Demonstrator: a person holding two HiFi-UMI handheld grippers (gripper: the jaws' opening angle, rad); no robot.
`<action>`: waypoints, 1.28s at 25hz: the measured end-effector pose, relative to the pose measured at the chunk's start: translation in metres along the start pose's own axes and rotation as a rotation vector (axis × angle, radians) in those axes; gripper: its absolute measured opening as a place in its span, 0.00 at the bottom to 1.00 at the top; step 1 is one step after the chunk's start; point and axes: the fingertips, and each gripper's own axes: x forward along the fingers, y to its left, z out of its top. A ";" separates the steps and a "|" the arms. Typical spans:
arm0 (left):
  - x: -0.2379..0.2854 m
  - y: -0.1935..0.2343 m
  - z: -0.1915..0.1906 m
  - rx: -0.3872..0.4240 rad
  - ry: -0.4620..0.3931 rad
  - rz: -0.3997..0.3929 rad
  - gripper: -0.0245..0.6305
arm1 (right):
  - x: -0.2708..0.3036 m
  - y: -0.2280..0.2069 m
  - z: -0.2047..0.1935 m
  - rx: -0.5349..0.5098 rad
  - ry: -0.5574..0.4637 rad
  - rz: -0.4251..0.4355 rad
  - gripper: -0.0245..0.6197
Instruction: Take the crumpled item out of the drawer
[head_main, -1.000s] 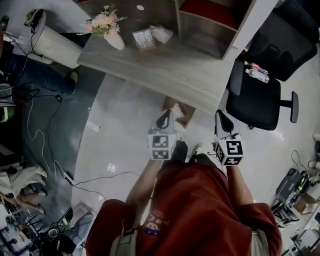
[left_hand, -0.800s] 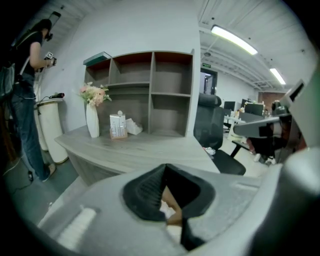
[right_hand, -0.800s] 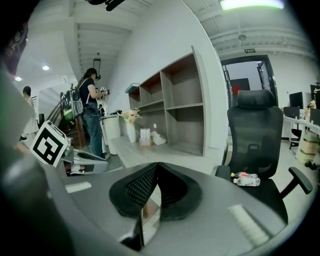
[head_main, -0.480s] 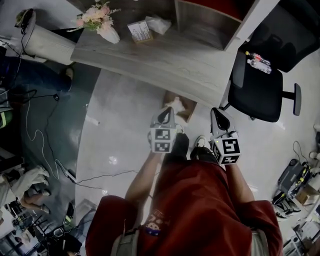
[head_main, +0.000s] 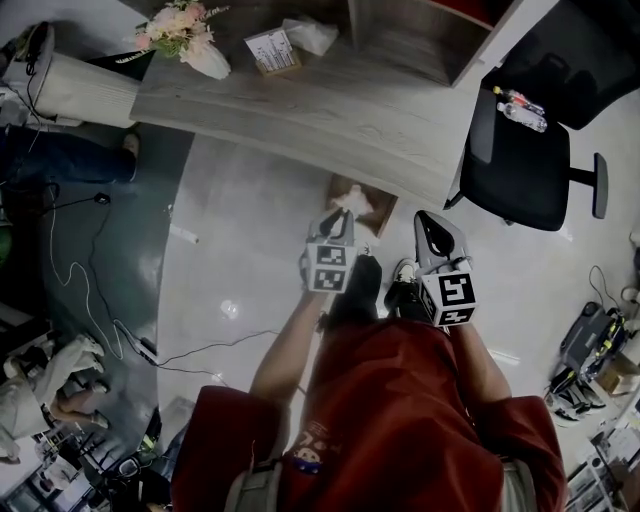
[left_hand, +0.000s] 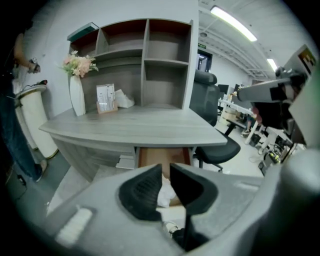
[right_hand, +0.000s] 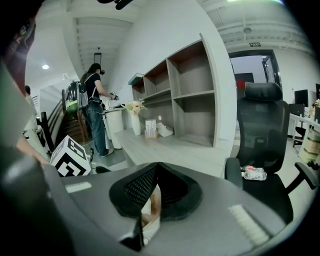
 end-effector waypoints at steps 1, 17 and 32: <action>0.004 0.001 -0.004 0.006 0.011 -0.006 0.12 | 0.002 0.002 -0.002 0.002 0.005 0.000 0.04; 0.066 0.014 -0.055 0.022 0.135 -0.067 0.17 | 0.026 -0.001 -0.026 0.017 0.054 -0.026 0.04; 0.117 0.029 -0.083 0.023 0.237 -0.064 0.20 | 0.052 -0.001 -0.042 0.006 0.085 -0.010 0.04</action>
